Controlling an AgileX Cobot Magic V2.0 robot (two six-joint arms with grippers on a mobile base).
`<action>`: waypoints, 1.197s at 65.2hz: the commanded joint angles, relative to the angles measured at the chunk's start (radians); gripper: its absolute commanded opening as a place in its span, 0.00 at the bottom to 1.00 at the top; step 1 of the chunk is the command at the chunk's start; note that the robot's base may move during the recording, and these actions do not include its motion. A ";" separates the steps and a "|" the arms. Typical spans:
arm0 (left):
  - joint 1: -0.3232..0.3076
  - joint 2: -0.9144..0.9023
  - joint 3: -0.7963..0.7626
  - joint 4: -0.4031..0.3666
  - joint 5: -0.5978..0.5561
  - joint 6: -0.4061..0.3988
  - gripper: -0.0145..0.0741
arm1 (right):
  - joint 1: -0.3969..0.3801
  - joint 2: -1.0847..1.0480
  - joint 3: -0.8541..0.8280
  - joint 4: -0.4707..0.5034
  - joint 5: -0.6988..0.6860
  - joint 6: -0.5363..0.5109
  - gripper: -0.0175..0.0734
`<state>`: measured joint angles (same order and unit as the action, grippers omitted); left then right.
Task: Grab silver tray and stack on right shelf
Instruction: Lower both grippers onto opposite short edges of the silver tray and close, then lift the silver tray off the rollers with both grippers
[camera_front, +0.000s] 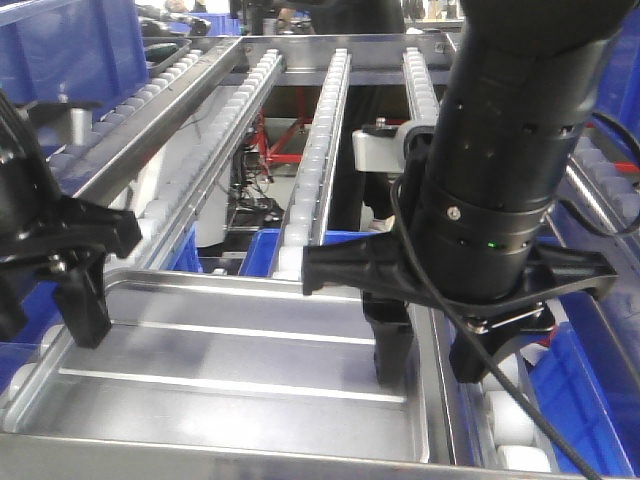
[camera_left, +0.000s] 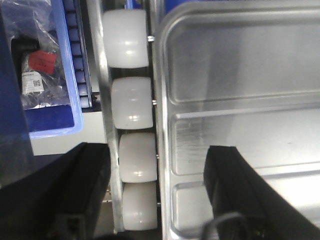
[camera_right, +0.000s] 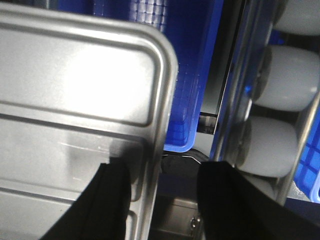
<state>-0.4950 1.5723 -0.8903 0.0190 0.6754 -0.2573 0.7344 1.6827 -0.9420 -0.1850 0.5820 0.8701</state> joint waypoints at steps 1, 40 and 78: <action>-0.008 -0.019 -0.031 0.000 -0.037 -0.013 0.52 | -0.001 -0.037 -0.033 -0.023 -0.032 -0.001 0.66; -0.008 0.043 -0.031 0.000 -0.051 -0.013 0.50 | -0.001 -0.030 -0.032 -0.034 -0.033 -0.002 0.48; -0.008 -0.030 -0.033 0.004 -0.048 -0.032 0.06 | -0.001 -0.060 -0.048 -0.068 0.004 -0.002 0.26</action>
<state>-0.4990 1.6145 -0.9013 0.0067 0.6430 -0.2789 0.7363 1.6877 -0.9553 -0.1944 0.5831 0.8834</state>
